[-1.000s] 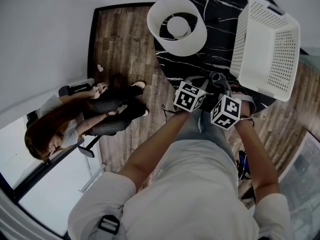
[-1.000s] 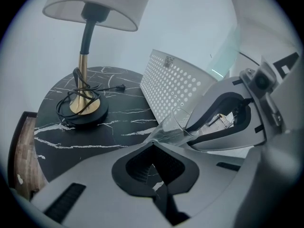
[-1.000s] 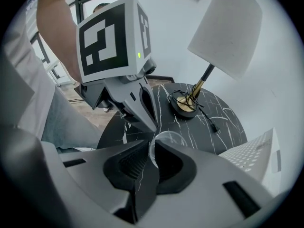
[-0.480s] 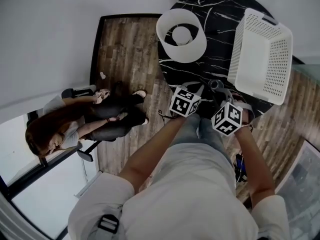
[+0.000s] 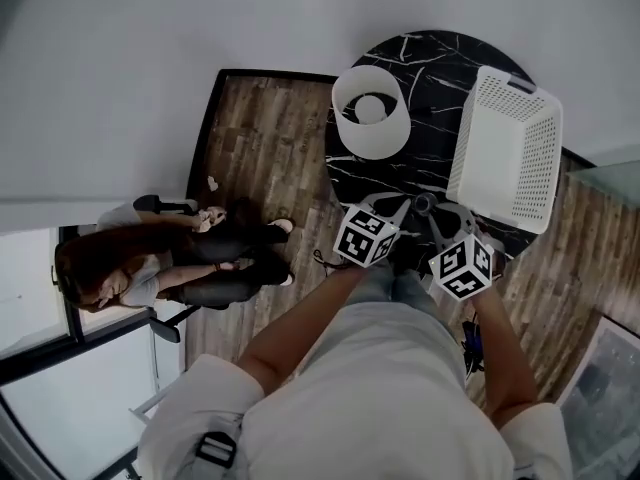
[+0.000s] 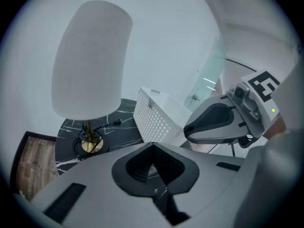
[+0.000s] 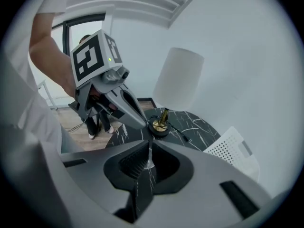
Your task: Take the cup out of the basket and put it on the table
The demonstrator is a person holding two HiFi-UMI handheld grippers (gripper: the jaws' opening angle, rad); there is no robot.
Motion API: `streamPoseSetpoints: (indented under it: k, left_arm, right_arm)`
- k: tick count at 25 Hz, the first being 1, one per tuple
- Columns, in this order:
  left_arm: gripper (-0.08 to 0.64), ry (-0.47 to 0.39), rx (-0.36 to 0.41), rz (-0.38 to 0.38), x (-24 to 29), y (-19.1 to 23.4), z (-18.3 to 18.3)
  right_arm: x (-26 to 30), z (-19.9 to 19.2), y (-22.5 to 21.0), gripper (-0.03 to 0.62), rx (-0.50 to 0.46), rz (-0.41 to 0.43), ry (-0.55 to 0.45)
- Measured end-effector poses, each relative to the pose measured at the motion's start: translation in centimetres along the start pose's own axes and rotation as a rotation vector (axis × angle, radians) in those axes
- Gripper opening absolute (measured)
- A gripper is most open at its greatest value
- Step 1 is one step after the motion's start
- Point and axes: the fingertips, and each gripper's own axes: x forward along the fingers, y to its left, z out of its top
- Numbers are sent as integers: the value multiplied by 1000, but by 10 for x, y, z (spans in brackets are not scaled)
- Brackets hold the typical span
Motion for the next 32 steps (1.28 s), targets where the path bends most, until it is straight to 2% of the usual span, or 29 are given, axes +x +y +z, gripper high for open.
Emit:
streamPoseSetpoints:
  k: [4,16,24,28,32]
  left_arm:
    - [5,-72,17,-33,-18,-24,32]
    - [5,-338,137,-151,-84,-105,151]
    - [5,-502,224,-265,-136,-178,208]
    - [5,-536,252,-301,-152,-199,222]
    - [5,-562,279,-294,-164,-209,229]
  right_arm:
    - [-34,22,-18,21,98,-52,-107]
    - [-156,68,-75,8,381,-197,-467]
    - [-231,95,-81,6,403,-265,-628]
    - [-262,113,-77,6,415,-278,-695]
    - [-279,123,-74,6,410,-295,-731]
